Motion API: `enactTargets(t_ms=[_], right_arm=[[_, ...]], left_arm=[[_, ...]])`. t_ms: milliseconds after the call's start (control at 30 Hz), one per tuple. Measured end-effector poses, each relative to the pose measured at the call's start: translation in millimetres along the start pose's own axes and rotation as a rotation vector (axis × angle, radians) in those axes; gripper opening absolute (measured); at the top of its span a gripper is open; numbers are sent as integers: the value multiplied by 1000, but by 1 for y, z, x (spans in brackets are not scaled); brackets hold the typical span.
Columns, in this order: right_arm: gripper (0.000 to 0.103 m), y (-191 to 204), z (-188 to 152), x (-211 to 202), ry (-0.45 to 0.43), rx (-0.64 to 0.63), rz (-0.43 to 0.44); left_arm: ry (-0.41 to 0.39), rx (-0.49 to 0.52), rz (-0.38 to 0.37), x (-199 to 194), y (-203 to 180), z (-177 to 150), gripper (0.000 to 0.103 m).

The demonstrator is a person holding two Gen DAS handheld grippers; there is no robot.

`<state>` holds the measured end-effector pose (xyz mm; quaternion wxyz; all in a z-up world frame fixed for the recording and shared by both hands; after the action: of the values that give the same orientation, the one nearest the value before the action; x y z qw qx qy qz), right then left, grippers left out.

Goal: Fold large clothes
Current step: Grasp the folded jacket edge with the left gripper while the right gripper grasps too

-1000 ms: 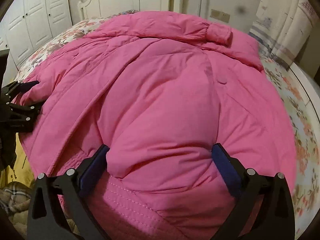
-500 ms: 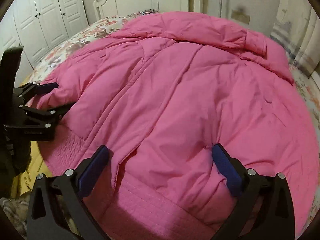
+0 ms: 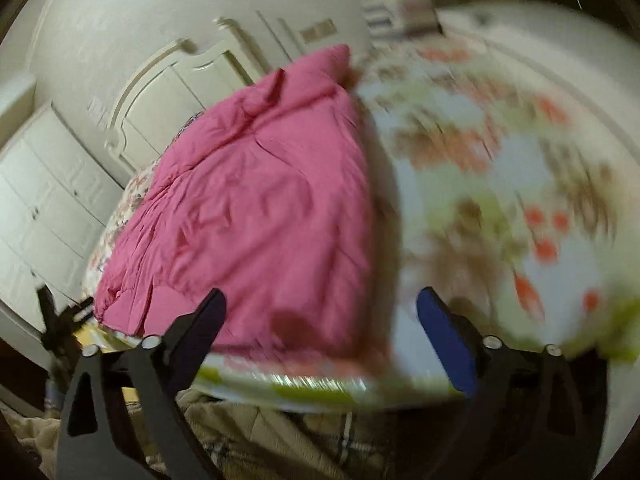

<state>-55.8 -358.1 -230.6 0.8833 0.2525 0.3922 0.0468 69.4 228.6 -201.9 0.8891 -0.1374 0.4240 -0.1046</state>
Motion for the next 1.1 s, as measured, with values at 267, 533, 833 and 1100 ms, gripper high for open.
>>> enactTargets(t_ms=[267,533,833,1100], right_arm=[[77,21,-7,22,46,-6,116],[76,23,-3,27,71,-17,138],[76,36,11,46,75,-60,114],[36,23,6,33,-13,-49,120]], left_arm=[[27,10,-77,10,-11,-11,92],[60,-55,-162,10,2,-8,90],[99,90,-96,45,-54,9,90],[56,67,-198,20,-56,-2,26]])
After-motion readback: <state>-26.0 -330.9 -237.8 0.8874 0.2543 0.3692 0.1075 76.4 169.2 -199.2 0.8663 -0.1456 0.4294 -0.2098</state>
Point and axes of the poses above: each gripper's, at about its wrist camera, not at the fingertips, and x roughly the way its jaws point, y to its left, z to its top, the point moved 5 cm from there along x, roughly the way its jaws point
